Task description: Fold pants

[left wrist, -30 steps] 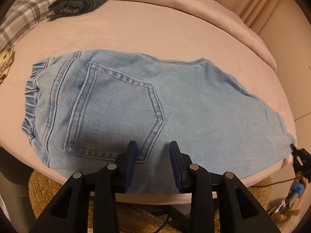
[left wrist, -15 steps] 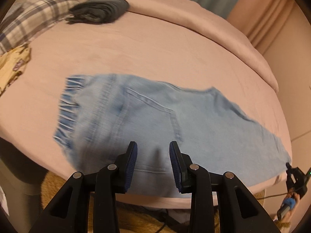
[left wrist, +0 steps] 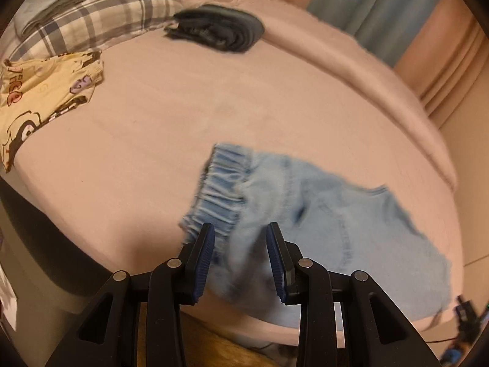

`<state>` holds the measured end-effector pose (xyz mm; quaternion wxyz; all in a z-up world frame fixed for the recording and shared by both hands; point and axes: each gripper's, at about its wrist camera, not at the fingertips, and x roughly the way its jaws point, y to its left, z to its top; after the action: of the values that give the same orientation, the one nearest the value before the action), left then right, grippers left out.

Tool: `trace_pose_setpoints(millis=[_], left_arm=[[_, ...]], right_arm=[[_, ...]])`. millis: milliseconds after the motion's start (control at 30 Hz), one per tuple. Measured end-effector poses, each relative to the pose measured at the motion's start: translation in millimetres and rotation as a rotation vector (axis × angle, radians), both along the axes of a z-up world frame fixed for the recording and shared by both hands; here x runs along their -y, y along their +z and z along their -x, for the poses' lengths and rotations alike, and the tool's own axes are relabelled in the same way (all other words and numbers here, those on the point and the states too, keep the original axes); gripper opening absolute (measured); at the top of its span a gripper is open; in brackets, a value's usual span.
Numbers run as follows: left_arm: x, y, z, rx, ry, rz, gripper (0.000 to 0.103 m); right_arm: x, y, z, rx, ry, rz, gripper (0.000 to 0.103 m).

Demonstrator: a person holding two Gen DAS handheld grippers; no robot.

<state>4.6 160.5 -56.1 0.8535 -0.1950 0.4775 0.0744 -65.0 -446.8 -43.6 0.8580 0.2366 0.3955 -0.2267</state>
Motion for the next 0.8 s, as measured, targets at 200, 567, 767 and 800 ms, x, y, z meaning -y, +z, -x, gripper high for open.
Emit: trace_pose_setpoints(millis=[200, 567, 767, 800], left_arm=[[-1, -26, -5, -0.013, -0.014, -0.044, 0.040], [-2, -25, -6, -0.008, -0.020, -0.053, 0.041], [-3, -25, -6, -0.006, -0.027, -0.043, 0.041], [-3, -25, -6, -0.006, -0.027, -0.039, 0.041]], right_arm=[[-43, 8, -27, 0.011, 0.123, -0.011, 0.050], [-216, 10, -132, -0.026, 0.684, -0.074, 0.052], [-309, 7, -199, -0.067, 0.921, -0.023, 0.058], [-318, 3, -204, -0.073, 0.933, -0.015, 0.058]])
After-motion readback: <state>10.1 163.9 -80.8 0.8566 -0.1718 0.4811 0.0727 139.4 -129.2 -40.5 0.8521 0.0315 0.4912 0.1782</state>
